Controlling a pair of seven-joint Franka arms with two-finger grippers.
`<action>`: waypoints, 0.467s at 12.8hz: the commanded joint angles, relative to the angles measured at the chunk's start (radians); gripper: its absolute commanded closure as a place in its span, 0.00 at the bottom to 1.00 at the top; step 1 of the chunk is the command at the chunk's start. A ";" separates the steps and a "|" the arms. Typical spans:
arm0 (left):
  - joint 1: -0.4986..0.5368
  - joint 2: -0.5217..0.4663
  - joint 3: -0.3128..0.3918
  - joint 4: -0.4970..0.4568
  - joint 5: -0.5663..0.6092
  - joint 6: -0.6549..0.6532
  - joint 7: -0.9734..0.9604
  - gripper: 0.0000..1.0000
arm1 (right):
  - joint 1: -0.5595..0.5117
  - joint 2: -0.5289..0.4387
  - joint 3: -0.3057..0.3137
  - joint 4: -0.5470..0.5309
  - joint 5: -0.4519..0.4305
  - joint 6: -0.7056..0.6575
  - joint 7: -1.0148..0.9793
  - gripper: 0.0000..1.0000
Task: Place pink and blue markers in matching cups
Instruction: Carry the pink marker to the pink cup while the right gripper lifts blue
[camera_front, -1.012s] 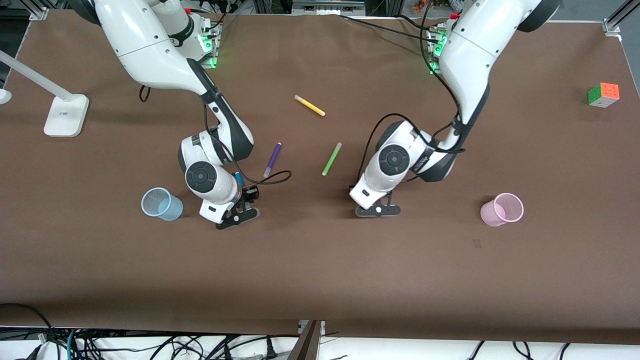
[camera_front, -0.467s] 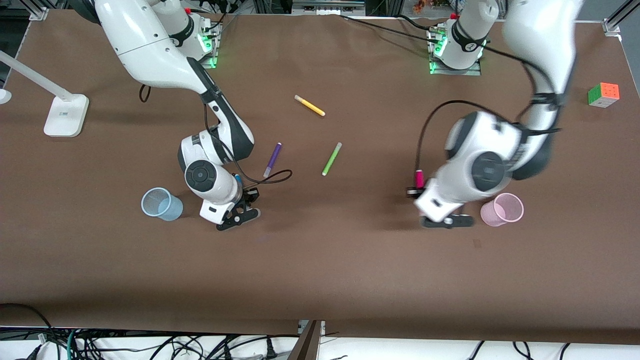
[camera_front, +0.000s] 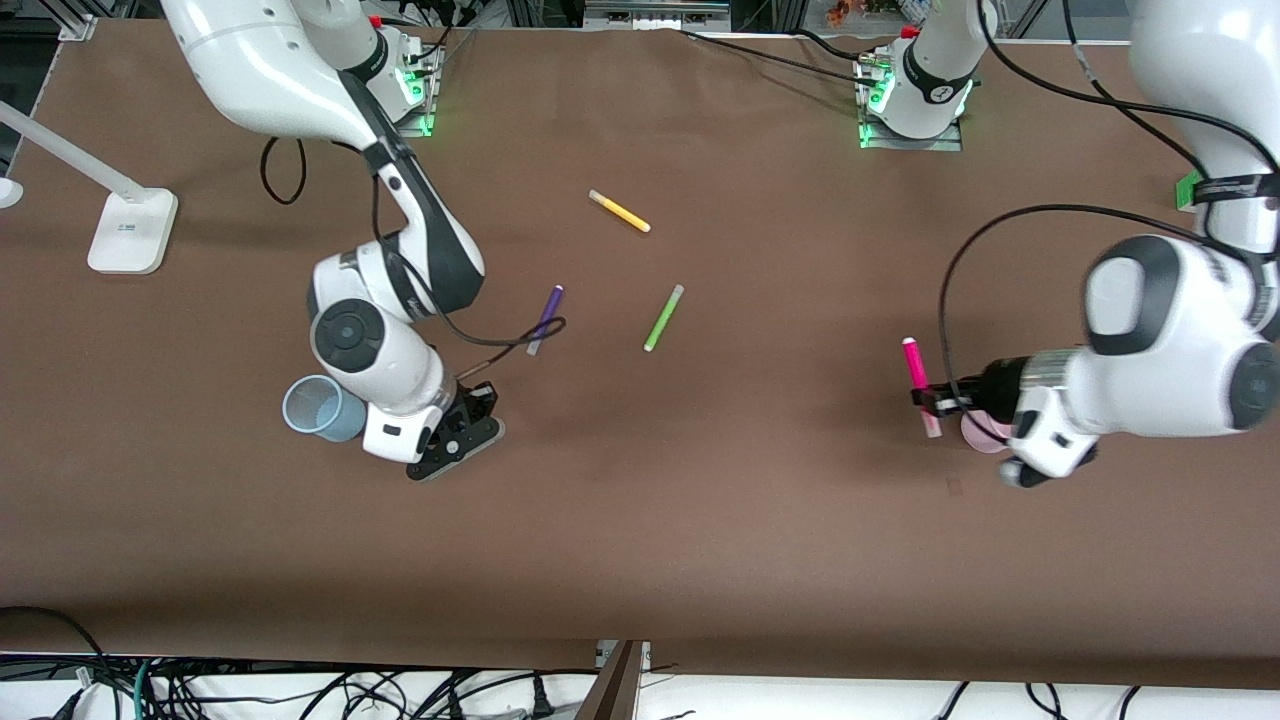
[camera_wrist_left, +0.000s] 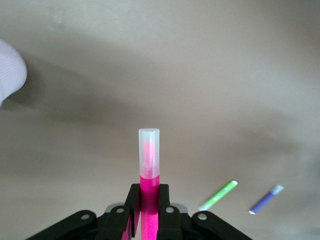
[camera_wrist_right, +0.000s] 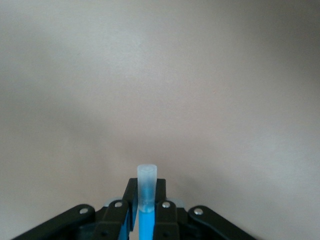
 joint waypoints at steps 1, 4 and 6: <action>0.095 0.033 -0.011 0.017 -0.085 -0.073 -0.015 1.00 | -0.044 -0.042 0.003 0.034 0.010 -0.100 -0.181 1.00; 0.215 0.091 -0.011 0.011 -0.163 -0.125 0.018 1.00 | -0.106 -0.080 0.000 0.033 0.135 -0.175 -0.443 1.00; 0.264 0.116 -0.011 0.005 -0.220 -0.129 0.018 1.00 | -0.149 -0.100 0.000 0.031 0.227 -0.209 -0.652 1.00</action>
